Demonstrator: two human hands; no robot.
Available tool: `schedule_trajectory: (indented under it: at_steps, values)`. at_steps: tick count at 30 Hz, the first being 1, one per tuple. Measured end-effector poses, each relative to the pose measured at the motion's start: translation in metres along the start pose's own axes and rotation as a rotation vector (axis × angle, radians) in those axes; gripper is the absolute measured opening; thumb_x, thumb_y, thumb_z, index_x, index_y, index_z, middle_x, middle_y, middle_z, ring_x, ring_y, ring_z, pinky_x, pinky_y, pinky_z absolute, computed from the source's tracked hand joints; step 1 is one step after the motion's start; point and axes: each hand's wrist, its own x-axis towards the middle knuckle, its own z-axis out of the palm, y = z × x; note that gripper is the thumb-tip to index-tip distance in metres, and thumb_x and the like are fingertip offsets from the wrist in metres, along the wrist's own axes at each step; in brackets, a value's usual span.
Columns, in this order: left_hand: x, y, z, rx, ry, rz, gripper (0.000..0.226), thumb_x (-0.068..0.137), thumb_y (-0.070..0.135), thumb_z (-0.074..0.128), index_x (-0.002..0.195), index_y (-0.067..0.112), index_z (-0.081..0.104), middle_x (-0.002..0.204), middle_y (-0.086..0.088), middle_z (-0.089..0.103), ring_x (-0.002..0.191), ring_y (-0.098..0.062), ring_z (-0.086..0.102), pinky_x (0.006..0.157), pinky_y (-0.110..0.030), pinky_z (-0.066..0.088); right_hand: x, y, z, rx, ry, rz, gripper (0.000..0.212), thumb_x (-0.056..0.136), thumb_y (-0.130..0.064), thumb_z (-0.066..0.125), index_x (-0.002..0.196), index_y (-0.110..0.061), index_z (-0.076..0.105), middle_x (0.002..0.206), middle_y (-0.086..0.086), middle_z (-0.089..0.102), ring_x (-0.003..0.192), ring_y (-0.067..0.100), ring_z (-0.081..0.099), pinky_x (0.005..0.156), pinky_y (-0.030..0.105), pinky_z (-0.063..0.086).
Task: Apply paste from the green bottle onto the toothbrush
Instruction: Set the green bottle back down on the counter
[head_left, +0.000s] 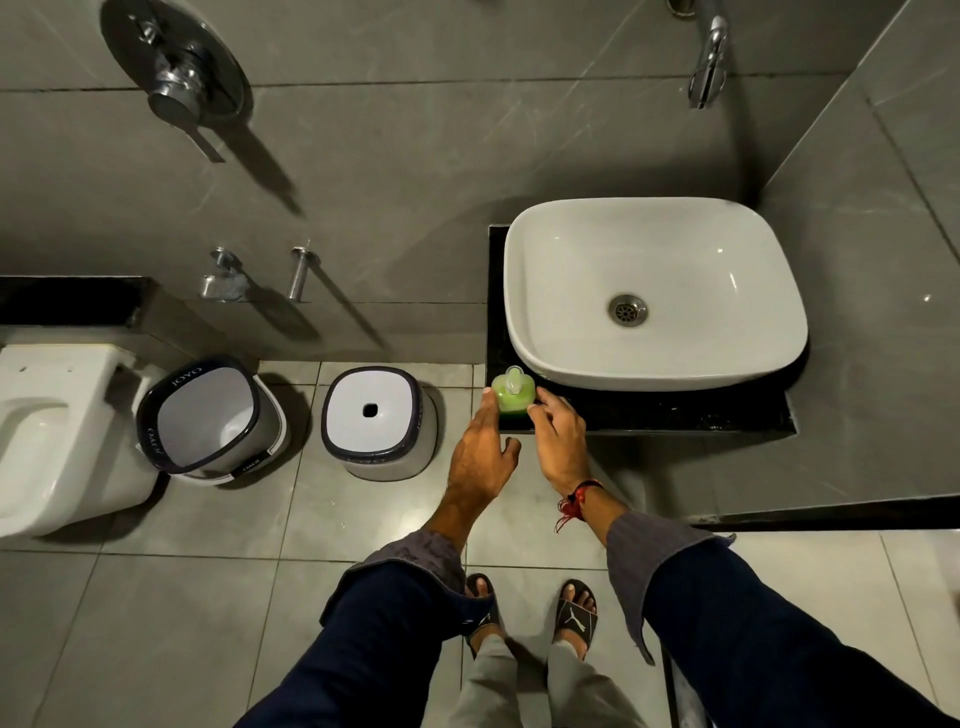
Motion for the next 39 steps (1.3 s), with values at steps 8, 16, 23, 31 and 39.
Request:
schedule_trajectory:
  at_steps: [8,16,23,31,39]
  values:
    - [0.003,-0.004,-0.005,0.133,-0.026,0.098,0.085,0.100,0.020,0.060,0.165,0.013,0.004,0.173,-0.005,0.014,0.157,-0.027,0.023,0.126,-0.049,0.030,0.006,-0.025,-0.002,0.092,0.155,-0.202,0.017,0.100,-0.023,0.057,0.103,-0.010,0.068,0.103,0.007,0.069,0.091,0.016,0.066,0.072,0.010,0.053]
    - [0.006,-0.004,-0.005,0.163,-0.042,0.086,0.087,0.099,0.022,0.060,0.165,0.013,0.003,0.174,-0.003,0.010,0.159,-0.023,0.017,0.130,-0.047,0.020,0.016,-0.033,0.004,0.122,0.142,-0.025,0.005,0.089,-0.018,0.073,0.091,-0.013,0.071,0.089,0.001,0.071,0.086,0.017,0.069,0.071,0.024,0.058]
    - [0.007,-0.003,0.000,0.194,-0.046,0.055,0.089,0.100,0.027,0.061,0.165,0.015,0.001,0.174,-0.001,0.006,0.158,-0.024,0.020,0.130,-0.045,0.019,0.018,-0.037,0.004,0.140,0.110,0.043,0.009,0.089,-0.017,0.073,0.094,-0.009,0.074,0.092,0.009,0.076,0.088,0.024,0.074,0.080,0.043,0.064]
    - [0.007,-0.003,0.000,0.224,-0.055,0.073,0.088,0.101,0.032,0.059,0.165,0.013,0.002,0.174,-0.003,0.004,0.160,-0.023,0.015,0.130,-0.045,0.018,0.007,-0.028,0.002,0.194,0.114,0.074,0.021,0.091,-0.026,0.072,0.103,-0.008,0.070,0.100,0.012,0.075,0.091,0.024,0.073,0.079,0.046,0.064]
    - [0.006,0.000,-0.002,0.186,-0.044,0.082,0.083,0.101,0.034,0.062,0.164,0.016,0.012,0.174,0.000,0.008,0.158,-0.024,0.023,0.129,-0.047,0.019,0.003,-0.047,0.003,0.008,0.078,-0.162,0.056,0.080,-0.037,0.083,0.129,-0.018,0.062,0.123,0.003,0.060,0.104,0.019,0.065,0.084,0.031,0.062]
